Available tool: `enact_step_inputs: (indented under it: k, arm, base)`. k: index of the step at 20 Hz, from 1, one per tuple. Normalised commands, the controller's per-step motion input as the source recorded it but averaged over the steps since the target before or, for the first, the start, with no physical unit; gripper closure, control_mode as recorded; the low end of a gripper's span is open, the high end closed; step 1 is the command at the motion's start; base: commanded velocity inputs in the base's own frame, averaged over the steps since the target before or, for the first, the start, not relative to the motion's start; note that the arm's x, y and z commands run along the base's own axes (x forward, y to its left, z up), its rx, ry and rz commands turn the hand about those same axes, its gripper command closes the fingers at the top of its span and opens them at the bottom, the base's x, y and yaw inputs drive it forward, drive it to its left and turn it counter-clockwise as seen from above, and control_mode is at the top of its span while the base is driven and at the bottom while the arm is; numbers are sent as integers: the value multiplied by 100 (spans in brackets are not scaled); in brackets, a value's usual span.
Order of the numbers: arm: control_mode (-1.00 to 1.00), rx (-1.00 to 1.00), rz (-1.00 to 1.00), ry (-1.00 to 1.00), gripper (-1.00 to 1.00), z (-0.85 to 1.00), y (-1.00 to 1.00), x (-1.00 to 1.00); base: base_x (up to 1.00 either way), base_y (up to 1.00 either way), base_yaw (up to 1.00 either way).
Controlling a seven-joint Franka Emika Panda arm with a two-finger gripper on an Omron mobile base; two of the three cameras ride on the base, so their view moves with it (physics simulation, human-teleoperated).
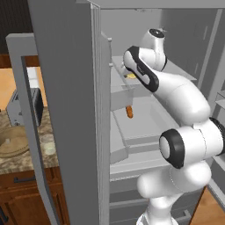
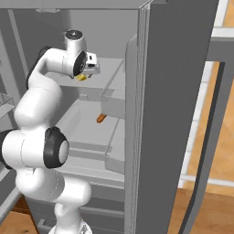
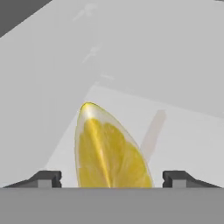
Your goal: Grab a lemon wedge from the fridge and one ice cube from the ice bowl, and put them in the glass of lemonade.
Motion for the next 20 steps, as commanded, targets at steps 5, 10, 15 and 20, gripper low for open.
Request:
enact_step_inputs:
  k: [5,10,15,20]
  arm:
    - [-100,0,0,0,100,0,0,-11]
    - [-100,3,0,-5,100,-4,-10,-97]
    - [-100,1,-9,-1,100,0,-18,-100]
    - [-100,0,-26,11,100,-13,-4,-100]
  base:
    - [0,0,0]
    - [0,0,0]
    - [0,0,0]
    - [0,0,0]
